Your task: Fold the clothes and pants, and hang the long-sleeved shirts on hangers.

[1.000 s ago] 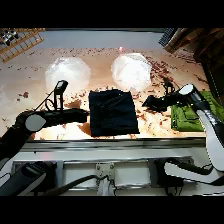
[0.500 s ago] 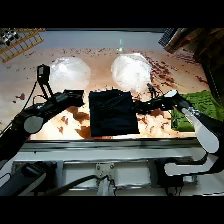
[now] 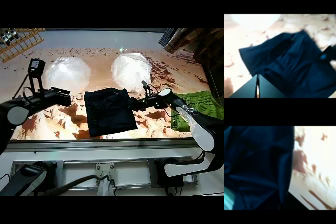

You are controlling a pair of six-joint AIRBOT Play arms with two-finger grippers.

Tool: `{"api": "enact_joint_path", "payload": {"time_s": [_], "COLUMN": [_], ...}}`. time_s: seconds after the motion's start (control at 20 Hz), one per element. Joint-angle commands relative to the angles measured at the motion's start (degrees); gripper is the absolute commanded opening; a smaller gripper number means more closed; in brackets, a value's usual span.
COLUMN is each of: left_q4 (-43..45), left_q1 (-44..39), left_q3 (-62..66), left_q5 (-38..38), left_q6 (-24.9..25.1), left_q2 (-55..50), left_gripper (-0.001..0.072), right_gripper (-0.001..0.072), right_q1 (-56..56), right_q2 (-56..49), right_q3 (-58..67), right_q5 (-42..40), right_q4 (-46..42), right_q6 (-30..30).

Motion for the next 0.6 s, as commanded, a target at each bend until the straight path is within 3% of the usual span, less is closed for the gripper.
{"api": "enact_joint_path", "payload": {"time_s": [0.0,0.1,0.3,0.55], "left_q4": [-1.3,-4.1,-4.2,-4.2], "left_q1": [3.8,4.5,4.6,4.6], "left_q3": [2.5,4.1,4.6,4.6], "left_q5": [-11.3,-15.1,-8.5,-8.6], "left_q6": [7.4,12.2,12.3,12.1], "left_q2": [-1.3,-3.1,-3.9,-3.9], "left_gripper": [0.001,0.001,0.0012,0.0014], "right_gripper": [0.0032,0.0031,0.003,0.003], "right_q1": [-0.4,-1.3,-5.1,-14.6], "right_q2": [0.0,0.0,2.7,11.6], "right_q3": [3.8,6.5,10.0,10.0], "right_q5": [1.0,1.0,-1.8,-7.0], "right_q4": [0.8,0.8,0.4,-6.1], "right_q6": [4.8,7.7,15.3,22.8]}}
